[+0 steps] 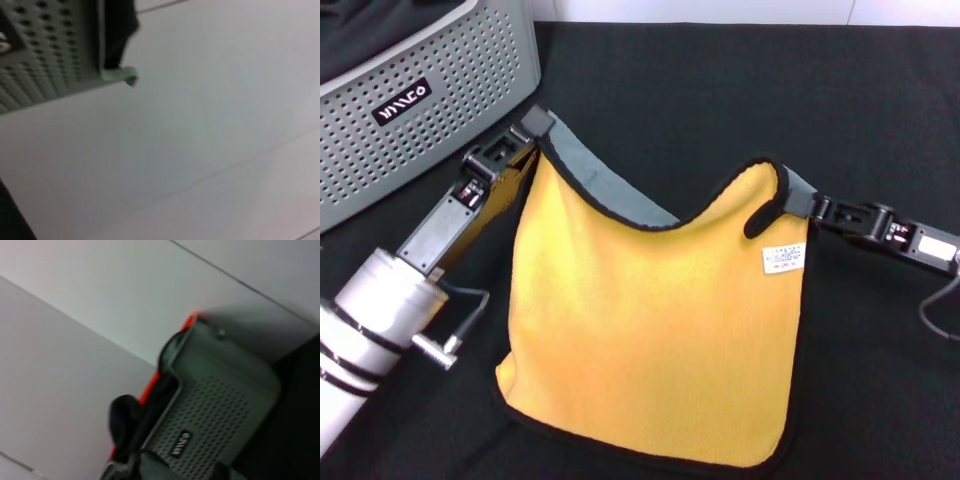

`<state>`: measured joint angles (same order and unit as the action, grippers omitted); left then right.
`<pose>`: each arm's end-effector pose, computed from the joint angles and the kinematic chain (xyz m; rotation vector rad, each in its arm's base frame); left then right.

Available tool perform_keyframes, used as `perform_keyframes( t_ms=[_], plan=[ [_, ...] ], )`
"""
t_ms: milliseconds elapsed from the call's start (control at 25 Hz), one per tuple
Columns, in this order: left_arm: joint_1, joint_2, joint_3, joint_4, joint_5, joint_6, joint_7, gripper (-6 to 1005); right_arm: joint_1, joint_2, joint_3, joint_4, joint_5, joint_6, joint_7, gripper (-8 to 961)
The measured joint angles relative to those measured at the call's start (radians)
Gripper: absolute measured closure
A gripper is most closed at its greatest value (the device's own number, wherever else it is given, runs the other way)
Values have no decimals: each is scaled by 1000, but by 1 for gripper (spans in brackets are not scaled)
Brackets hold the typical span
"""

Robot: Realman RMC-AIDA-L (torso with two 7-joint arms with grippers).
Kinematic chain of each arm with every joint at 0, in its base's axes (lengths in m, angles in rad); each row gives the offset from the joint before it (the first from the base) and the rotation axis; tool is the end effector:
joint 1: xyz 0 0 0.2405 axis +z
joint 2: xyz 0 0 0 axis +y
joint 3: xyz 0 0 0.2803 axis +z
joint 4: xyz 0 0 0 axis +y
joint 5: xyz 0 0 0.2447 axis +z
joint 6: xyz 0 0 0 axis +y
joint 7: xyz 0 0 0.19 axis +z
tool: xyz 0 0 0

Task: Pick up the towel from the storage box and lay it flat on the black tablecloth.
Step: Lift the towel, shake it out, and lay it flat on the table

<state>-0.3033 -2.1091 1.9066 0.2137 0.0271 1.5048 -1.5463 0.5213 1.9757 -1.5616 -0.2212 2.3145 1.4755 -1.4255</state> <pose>-0.2946 0.3276 -0.0835 -1.6626 -1.5796 -1.7897 0.2668 0.3653 -0.0862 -2.3692 1.5763 1.3198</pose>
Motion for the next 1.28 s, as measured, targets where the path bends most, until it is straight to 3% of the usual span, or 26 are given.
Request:
perform_keyframes(
  t_ms=[320, 560, 1280],
  plan=[
    [-60, 0, 0, 1, -14, -143, -3, 981, 37, 0, -2, 1, 0, -144, 65, 932],
    [-77, 0, 0, 2, -54, -195, -6, 981, 46, 14, -5, 2, -1, -247, 97, 932],
    [-114, 0, 0, 23, -70, -353, -27, 980, 52, 16, 24, 1, 7, -327, 128, 931]
  ],
)
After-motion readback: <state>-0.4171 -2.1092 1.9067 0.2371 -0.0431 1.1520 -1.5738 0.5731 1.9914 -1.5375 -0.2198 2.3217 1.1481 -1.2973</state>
